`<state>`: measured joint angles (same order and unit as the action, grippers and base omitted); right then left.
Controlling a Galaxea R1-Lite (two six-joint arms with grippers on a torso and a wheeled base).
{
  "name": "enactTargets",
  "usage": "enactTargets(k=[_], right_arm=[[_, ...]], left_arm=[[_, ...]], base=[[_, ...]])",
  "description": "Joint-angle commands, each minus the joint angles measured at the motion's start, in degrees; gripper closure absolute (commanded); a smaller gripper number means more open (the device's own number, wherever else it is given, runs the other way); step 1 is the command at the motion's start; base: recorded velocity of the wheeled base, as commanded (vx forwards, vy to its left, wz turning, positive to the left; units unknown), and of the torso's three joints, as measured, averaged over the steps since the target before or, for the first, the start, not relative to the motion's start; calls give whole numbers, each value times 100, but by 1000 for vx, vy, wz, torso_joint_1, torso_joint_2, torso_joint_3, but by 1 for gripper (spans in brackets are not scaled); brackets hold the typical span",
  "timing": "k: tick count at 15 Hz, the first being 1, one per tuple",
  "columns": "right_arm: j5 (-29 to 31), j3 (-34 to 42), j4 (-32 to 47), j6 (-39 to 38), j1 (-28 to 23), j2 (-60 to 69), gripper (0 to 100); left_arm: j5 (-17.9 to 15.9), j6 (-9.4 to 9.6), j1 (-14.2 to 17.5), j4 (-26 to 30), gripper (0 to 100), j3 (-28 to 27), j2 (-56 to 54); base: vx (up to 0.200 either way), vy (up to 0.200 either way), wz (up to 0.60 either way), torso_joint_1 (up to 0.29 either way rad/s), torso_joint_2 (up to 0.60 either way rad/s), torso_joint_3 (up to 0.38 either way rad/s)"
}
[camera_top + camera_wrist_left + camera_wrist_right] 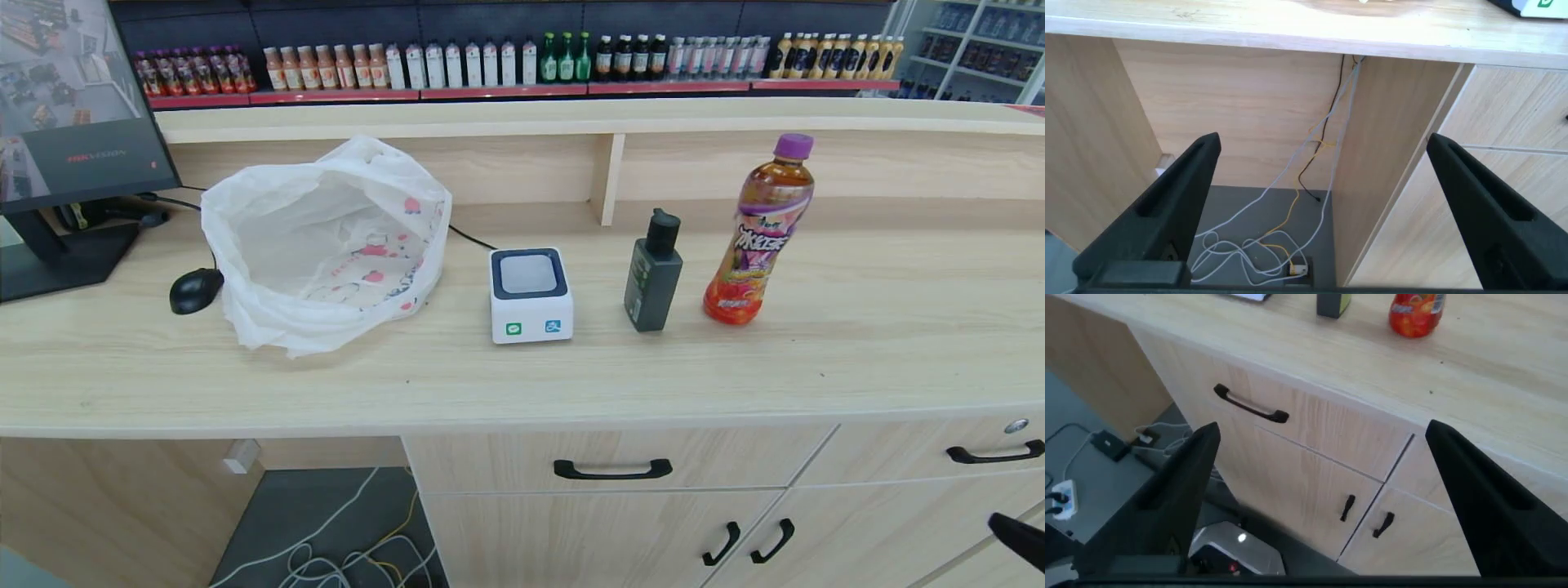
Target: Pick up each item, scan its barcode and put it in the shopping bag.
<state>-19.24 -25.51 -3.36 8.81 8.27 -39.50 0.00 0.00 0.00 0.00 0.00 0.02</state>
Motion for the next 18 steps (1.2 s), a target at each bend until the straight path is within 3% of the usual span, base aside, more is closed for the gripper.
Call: enactTargets(k=[1,4,9,12,16,18], right_arm=[[-10,310,-692,463,641,-1183,0],[-1,539,-2520,999,870,-2405,0],[904,20,-3021,182,1529,-3284,0],[1229,-481,-4251,68,1863,-4303,0],[2029,-841,-4691,-424,2399,-4848,0],[2328,-1026,-5271,-398,2566,-5314,0]], left_arm=[[0,0,0,0,0,0,-2],[0,0,0,0,0,0,-2],[0,0,0,0,0,0,-2],[0,0,0,0,0,0,-2],[0,0,0,0,0,0,-2],[0,0,0,0,0,0,-2]], base=[[0,0,0,0,0,0],[0,0,0,0,0,0],[0,0,0,0,0,0],[0,0,0,0,0,0],[0,0,0,0,0,0],[0,0,0,0,0,0]])
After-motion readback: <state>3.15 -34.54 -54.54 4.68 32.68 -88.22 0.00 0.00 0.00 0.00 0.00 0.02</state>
